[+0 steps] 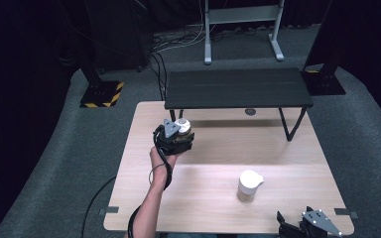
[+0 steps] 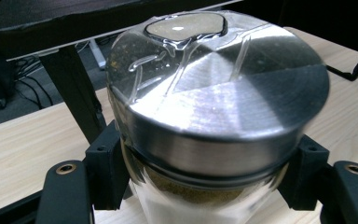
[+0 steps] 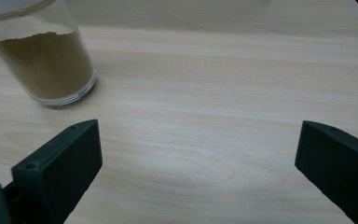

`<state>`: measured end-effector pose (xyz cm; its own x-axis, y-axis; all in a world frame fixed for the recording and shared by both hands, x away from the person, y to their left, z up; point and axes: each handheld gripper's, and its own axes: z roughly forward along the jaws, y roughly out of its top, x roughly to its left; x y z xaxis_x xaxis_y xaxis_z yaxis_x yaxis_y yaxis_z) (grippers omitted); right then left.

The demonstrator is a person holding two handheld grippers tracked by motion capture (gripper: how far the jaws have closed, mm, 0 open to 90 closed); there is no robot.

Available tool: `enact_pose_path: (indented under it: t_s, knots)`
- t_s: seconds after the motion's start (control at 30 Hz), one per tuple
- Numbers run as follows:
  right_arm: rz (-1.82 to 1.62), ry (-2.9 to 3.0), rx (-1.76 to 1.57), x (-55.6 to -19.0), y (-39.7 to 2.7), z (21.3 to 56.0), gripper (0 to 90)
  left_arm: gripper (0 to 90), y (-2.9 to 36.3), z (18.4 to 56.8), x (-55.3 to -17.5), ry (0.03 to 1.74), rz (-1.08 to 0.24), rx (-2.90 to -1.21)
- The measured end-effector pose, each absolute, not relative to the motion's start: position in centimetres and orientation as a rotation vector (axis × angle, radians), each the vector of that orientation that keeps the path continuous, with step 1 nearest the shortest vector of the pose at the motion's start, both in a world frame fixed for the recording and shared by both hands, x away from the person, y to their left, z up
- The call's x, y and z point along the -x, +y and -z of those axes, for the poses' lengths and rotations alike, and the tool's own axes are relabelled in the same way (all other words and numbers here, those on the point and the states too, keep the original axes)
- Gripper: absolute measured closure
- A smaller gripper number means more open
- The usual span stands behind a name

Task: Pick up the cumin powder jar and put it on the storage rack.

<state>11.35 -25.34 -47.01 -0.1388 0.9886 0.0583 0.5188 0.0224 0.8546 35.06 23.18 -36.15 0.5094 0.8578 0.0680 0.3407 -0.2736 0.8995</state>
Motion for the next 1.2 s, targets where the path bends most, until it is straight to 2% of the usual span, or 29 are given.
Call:
enact_pose_path:
  t_s: [1.2]
  knots:
    - [-1.021,1.729,-1.538,-11.3,-25.4,47.0,0.0,30.7,22.0,34.1,-36.0,0.92,-0.709,-1.863]
